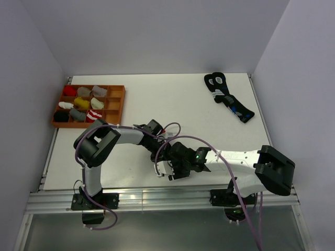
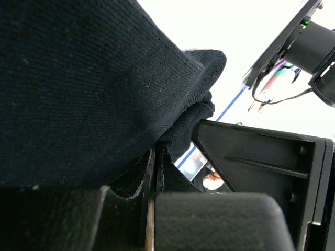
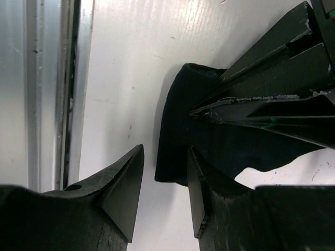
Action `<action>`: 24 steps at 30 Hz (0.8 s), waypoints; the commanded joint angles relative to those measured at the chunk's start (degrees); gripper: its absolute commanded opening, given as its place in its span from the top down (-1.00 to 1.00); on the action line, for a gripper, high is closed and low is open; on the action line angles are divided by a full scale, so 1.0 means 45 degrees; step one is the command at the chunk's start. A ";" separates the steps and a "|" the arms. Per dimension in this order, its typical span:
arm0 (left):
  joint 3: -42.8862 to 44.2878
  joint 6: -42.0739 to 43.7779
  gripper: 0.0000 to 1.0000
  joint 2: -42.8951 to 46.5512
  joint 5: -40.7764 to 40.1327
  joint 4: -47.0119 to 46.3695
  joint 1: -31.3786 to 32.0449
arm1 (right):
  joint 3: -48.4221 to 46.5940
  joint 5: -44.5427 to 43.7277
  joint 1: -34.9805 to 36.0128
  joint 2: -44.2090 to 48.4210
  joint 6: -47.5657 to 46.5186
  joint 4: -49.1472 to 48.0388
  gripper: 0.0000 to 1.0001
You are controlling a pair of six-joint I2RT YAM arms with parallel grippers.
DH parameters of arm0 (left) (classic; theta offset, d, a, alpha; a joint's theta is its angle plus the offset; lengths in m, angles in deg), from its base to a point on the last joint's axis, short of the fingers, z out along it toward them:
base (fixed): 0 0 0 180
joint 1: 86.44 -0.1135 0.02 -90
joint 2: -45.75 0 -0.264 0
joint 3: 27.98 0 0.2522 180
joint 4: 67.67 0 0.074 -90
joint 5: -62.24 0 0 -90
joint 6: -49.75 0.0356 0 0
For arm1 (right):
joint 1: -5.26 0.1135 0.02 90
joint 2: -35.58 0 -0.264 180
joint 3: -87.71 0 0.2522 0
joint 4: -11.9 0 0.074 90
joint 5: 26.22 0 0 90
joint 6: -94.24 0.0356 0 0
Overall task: Roll the socks
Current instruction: Roll the sock at the center of the board.
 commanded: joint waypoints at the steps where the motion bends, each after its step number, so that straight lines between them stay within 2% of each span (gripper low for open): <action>1: -0.0019 0.0966 0.99 -0.0519 -0.1447 0.0716 -0.0035 | 0.0183 -0.0503 0.0114 -0.0337 0.0050 -0.0885 0.09; 9: -0.0077 0.1181 0.99 -0.0597 -0.1368 0.0853 -0.0035 | 0.0027 -0.1148 0.0134 -0.0397 0.0011 -0.1062 0.10; 17: -0.0097 0.1221 0.99 -0.0577 -0.1486 0.0931 -0.0055 | -0.0012 -0.1070 0.0153 0.0639 -0.0009 -0.0769 0.05; 24: -0.0097 0.1182 0.99 -0.0538 -0.1485 0.0872 -0.0074 | -0.0071 -0.0914 0.0192 0.0230 -0.0029 -0.0496 0.04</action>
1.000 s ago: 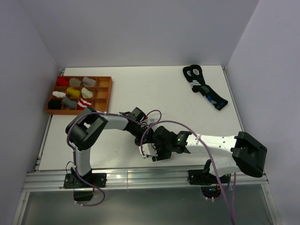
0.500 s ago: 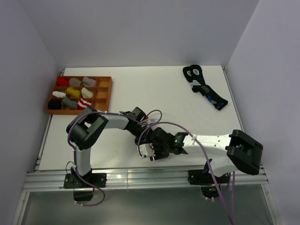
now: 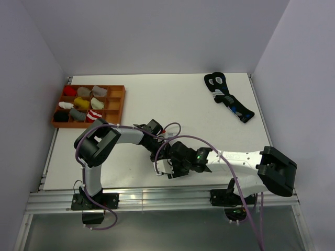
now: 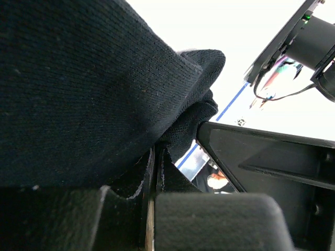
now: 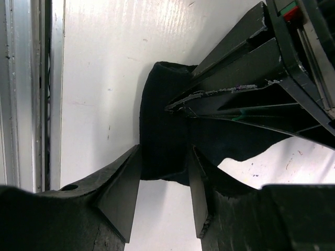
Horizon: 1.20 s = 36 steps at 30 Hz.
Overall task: Roll the socks
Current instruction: Roll the sock at the center of the board.
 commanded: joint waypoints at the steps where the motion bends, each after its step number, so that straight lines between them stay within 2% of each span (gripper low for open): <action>1: -0.0179 0.0817 0.99 -0.0470 -0.1622 0.0698 -0.0021 | -0.0100 0.0057 0.0081 -0.0048 -0.0029 0.0068 0.04; 15: -0.0354 0.0798 0.99 -0.0412 -0.1524 0.0464 -0.0138 | -0.0373 0.0136 0.0217 -0.0868 -0.0029 0.0107 0.03; 21: -0.1018 0.0155 0.99 -0.0159 -0.1368 -0.0492 -0.0197 | -0.0451 0.0448 0.0139 -0.1200 -0.0009 -0.0070 0.34; 22: -0.1232 -0.0021 0.94 -0.0080 -0.1387 -0.0861 -0.0197 | -0.0471 0.0623 0.0100 -0.1239 0.0030 -0.0030 0.41; 25: -0.1856 -0.1016 0.85 0.0368 -0.1563 -0.1740 -0.0216 | -0.0510 0.1014 -0.0211 -0.1123 0.0050 0.0340 0.52; 26: -0.1994 -0.1657 0.75 0.0524 -0.1621 -0.2420 -0.0216 | -0.0529 0.1460 -0.0348 -0.1026 0.0030 0.0457 0.54; 32: -0.3849 -0.4703 0.56 0.2164 -0.2909 -0.5490 -0.0216 | -0.1485 0.3630 -0.2124 -0.1024 -0.0320 0.2331 0.56; 36: -0.4806 -0.5899 0.49 0.3296 -0.4061 -0.7033 -0.0197 | -0.2343 0.4975 -0.2868 -0.1744 -0.0672 0.3640 0.56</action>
